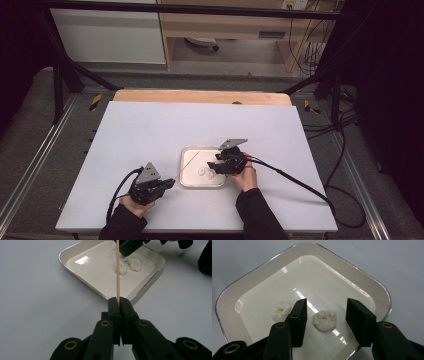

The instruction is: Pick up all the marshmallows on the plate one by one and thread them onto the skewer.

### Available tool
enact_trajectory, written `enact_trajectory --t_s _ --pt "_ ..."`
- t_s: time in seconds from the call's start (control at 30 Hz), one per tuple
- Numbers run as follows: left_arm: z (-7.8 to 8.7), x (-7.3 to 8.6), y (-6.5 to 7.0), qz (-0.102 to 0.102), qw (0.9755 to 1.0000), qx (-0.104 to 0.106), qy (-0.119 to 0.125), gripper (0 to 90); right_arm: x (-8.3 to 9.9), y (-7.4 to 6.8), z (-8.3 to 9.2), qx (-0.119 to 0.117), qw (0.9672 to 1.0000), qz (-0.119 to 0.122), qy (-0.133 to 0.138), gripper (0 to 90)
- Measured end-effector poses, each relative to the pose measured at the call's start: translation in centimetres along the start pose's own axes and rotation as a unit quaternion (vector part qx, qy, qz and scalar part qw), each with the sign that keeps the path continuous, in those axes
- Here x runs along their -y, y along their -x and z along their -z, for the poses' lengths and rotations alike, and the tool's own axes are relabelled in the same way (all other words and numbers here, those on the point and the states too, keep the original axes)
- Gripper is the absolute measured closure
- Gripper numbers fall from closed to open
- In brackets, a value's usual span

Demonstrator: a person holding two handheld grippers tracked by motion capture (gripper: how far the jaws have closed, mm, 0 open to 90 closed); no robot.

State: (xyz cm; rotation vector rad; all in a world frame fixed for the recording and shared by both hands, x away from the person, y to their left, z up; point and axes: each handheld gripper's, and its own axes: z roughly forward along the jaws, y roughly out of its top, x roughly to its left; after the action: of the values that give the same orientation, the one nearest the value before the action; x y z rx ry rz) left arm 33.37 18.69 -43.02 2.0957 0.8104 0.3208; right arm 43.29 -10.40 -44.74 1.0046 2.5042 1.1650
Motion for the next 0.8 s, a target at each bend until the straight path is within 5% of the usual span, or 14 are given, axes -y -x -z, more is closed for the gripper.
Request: enact_trajectory --t_s 0.47,0.8 --pt "0.0 0.0 0.1 0.0 1.0 0.0 0.006 88.6 0.4 -0.2 -0.2 0.003 0.9999 0.014 -0.003 67.6" --pt "0.2 0.0 0.2 -0.001 0.9999 0.0 0.012 88.6 -0.3 0.0 1.0 -0.007 0.9998 -0.011 0.014 69.6"
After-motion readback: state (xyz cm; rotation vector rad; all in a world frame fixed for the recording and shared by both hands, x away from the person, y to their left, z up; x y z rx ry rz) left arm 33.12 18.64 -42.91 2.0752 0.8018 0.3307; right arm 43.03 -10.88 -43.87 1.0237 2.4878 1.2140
